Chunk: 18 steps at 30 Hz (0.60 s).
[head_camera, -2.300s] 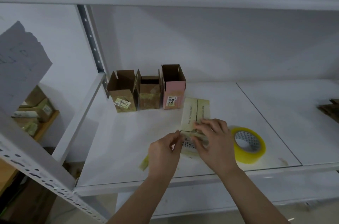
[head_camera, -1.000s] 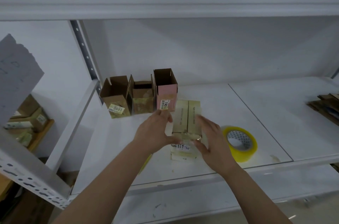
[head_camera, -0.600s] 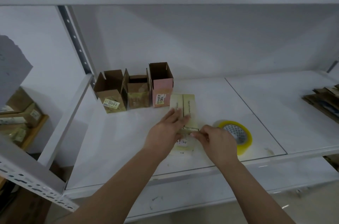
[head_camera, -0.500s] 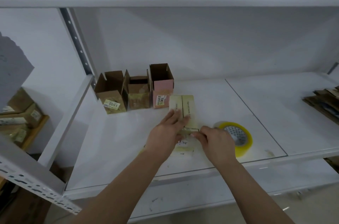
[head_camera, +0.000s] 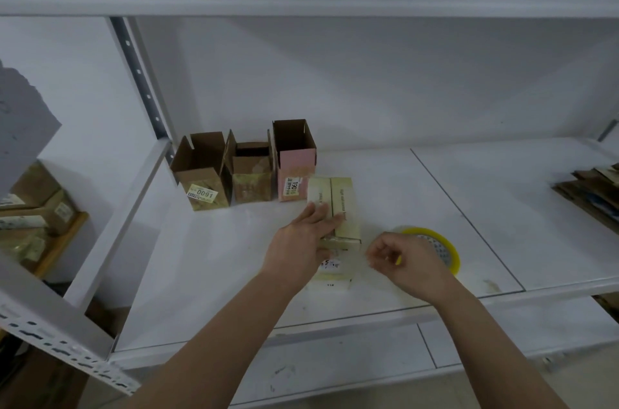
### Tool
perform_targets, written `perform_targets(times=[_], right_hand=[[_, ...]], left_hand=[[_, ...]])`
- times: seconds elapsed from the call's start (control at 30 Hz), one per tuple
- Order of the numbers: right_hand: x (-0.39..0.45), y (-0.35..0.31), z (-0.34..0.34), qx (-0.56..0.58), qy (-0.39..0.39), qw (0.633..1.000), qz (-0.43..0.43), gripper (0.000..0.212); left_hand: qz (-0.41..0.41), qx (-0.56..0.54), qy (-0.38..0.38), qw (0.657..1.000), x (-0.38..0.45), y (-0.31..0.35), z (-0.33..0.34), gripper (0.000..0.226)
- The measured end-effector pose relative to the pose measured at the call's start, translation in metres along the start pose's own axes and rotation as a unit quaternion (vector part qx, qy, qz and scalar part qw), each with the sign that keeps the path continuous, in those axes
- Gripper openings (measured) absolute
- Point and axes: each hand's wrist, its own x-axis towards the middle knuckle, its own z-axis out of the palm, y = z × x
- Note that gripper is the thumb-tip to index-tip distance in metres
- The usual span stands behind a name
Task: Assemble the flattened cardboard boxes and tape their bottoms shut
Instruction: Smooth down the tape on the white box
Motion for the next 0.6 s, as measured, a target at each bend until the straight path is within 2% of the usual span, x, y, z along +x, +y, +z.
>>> perform_targets(times=[0.07,0.2,0.33,0.43,0.6], right_hand=[[0.003,-0.007,-0.002,-0.01,-0.002,1.0,0.002,0.009],[0.016,-0.027,-0.003,-0.117,0.02,0.992,-0.031,0.029],[0.024,-0.041,-0.007,-0.207,-0.007,0.978,-0.034,0.032],[0.023,-0.038,-0.009,-0.207,-0.032,0.977,-0.03,0.031],[0.021,-0.037,-0.004,-0.249,-0.019,0.968,-0.027,0.032]], left_hand=[[0.002,0.003,0.0,1.0,0.0,0.001,0.0,0.066],[0.004,0.017,-0.011,1.0,0.001,0.003,0.0,0.063],[-0.001,0.043,-0.028,0.999,0.004,0.005,-0.004,0.062],[-0.009,0.03,-0.027,0.999,0.004,0.007,-0.005,0.062],[-0.013,0.022,-0.031,0.999,0.003,0.007,-0.008,0.063]])
